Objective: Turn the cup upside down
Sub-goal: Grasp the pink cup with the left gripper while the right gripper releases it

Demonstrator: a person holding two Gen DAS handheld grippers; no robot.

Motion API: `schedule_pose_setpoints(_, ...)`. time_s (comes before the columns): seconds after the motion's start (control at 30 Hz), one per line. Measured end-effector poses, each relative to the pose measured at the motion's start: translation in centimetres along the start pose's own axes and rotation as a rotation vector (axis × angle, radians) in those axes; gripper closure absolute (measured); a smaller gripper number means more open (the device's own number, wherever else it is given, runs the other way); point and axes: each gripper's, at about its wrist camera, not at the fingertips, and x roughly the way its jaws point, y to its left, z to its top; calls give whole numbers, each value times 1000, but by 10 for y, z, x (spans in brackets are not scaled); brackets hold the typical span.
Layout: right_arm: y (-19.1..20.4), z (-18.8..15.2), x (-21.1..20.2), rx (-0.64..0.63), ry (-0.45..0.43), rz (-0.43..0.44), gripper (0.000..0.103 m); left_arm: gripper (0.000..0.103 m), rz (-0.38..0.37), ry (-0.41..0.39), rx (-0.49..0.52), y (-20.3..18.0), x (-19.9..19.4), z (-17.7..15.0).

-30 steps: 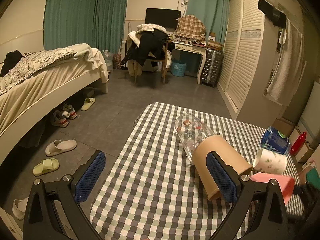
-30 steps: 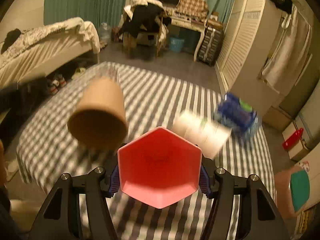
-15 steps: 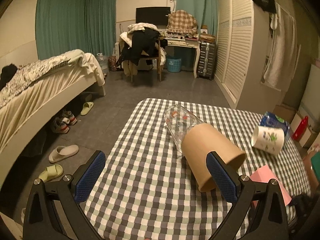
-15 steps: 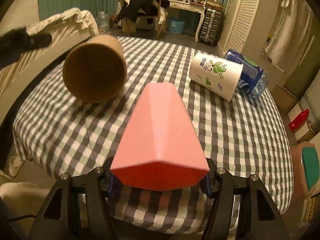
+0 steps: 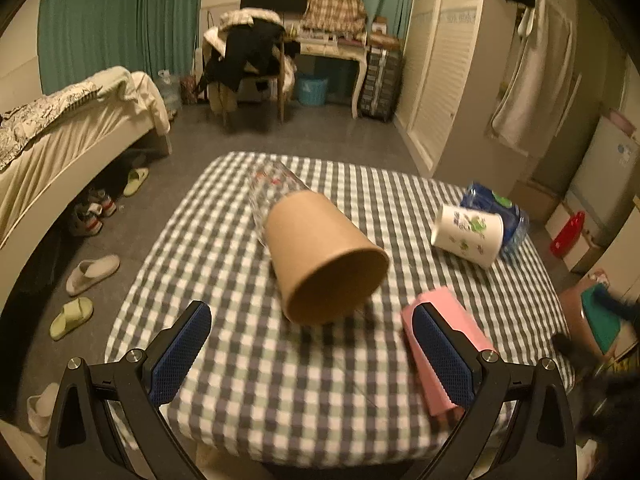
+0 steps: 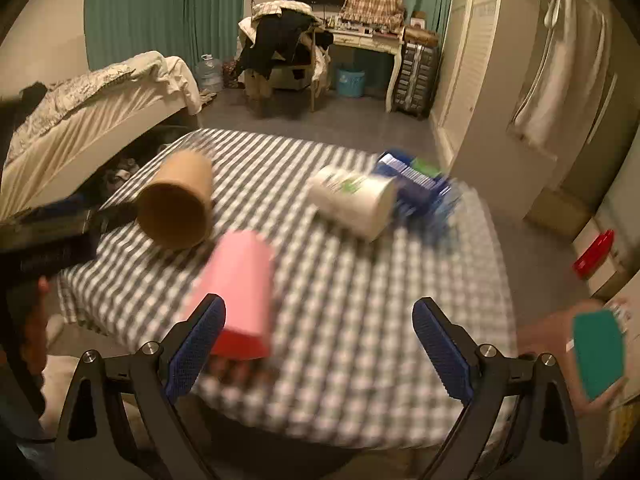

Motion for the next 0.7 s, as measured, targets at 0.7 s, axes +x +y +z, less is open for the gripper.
schedule_pose_setpoints(0.7,-111,17,27,199,-17,25,8,1,98,241,138,-105,63,12)
